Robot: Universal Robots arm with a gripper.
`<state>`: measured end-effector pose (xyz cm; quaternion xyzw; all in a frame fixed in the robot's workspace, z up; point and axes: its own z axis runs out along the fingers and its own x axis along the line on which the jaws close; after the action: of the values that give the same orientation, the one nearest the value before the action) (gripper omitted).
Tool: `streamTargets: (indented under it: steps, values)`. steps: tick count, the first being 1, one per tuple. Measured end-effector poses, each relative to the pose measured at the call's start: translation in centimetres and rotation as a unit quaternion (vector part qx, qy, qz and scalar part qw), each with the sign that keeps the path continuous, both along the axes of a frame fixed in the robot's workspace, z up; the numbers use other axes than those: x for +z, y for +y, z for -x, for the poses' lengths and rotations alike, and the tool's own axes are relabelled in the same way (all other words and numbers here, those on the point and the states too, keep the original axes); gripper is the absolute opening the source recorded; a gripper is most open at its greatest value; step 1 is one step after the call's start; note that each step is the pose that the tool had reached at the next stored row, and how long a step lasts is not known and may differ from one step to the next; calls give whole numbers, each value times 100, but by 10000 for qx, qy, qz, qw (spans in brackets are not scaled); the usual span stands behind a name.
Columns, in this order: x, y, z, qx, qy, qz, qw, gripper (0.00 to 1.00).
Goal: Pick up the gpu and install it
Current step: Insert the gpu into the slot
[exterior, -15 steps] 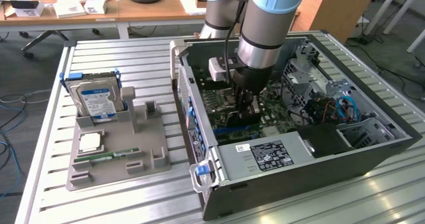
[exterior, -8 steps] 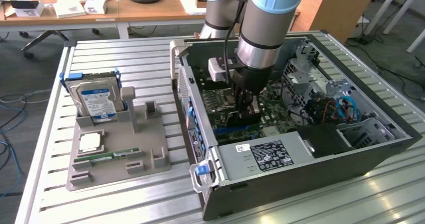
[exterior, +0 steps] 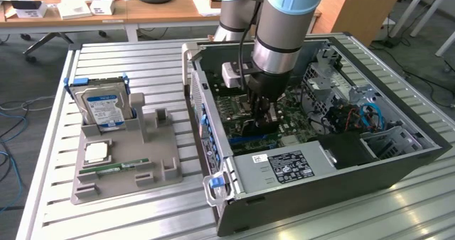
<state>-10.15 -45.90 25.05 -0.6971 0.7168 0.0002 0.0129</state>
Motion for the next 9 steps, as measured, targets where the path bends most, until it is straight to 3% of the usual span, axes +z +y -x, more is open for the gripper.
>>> streamTargets:
  steps: [9]
  values:
    - [-15,0,2,43,-30,3,10000,26]
